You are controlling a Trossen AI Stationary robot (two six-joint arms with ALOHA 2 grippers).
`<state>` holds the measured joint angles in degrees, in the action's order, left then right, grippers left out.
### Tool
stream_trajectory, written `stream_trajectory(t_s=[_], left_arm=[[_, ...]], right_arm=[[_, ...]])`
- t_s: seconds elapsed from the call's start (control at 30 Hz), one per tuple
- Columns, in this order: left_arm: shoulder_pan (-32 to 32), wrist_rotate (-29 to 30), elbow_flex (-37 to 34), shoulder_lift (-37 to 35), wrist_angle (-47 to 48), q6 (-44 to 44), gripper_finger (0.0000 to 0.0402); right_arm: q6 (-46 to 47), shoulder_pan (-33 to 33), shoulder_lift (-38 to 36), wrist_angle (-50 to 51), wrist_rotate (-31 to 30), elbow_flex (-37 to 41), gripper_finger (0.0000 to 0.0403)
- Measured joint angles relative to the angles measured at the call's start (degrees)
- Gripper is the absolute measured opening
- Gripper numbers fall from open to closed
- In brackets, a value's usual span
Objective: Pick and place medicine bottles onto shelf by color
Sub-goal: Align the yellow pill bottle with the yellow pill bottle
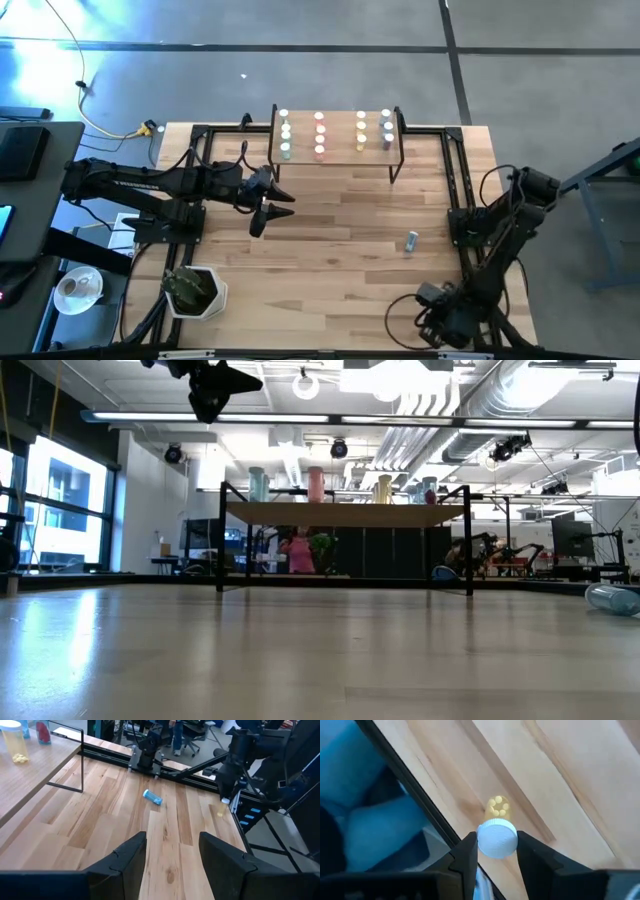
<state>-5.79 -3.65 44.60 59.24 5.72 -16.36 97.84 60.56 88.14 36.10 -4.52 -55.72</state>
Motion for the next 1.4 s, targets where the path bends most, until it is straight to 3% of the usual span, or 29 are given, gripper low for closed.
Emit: stream_trajectory(t_s=[0.5,0.7,0.87,1.07,1.4], left_arm=[[-0.1,0.0,0.0,0.0,0.5,2.7,0.0172],[-1.6,0.6,0.0,0.0,0.5,7.2,0.0172],[-3.6,4.9,0.0,0.0,0.5,10.8,0.0172],[-5.6,9.0,0.0,0.0,0.5,14.2,0.0172],[-7.5,9.0,0.0,0.0,0.5,16.2,0.0172]], right_arm=[[-30.2,-21.9,-0.8,-14.3,-2.2,0.0,0.0112],[-43.3,-32.8,-1.9,-17.0,2.1,0.0,0.0112],[-54.0,-42.4,-2.3,-17.9,6.5,-1.6,0.0112],[-66.2,-52.4,-2.3,-12.7,9.3,-7.1,0.0112],[-77.3,-62.7,-2.3,4.6,9.5,-19.2,0.0112]])
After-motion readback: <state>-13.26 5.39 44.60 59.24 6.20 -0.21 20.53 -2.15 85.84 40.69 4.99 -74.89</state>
